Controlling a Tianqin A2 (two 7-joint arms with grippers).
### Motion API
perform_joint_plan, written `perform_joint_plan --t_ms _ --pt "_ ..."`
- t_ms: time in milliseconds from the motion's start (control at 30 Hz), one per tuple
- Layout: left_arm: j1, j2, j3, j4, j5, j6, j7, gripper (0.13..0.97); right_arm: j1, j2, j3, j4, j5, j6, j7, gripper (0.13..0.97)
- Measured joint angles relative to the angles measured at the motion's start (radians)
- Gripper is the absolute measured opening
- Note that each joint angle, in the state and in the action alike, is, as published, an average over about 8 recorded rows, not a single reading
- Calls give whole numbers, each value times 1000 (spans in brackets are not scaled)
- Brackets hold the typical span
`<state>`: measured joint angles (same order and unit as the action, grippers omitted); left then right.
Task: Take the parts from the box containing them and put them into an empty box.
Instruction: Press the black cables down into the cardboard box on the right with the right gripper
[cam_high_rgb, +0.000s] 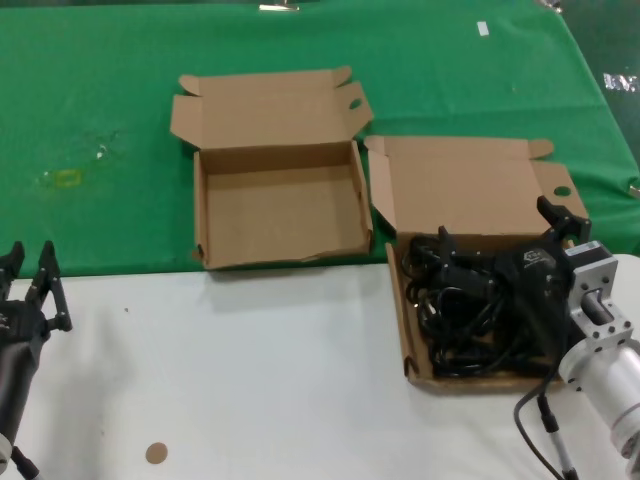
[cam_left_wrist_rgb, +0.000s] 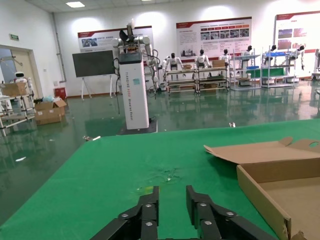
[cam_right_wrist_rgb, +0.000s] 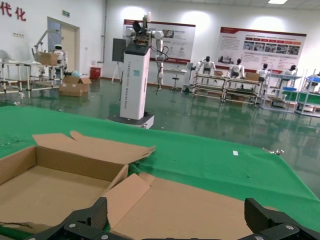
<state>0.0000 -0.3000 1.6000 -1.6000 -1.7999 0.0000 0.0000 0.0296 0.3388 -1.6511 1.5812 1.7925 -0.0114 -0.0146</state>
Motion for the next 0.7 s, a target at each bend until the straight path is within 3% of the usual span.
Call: perform_joint_plan --t_ms 300,533,700 --pt "0 0 0 0 0 0 0 210 13 149 -116 29 93 67 15 966" --pt "0 0 0 0 0 0 0 190 56 317 -235 47 196 108 5 966" --pt "0 0 0 0 0 0 0 155 112 456 -322 52 227 60 25 966"
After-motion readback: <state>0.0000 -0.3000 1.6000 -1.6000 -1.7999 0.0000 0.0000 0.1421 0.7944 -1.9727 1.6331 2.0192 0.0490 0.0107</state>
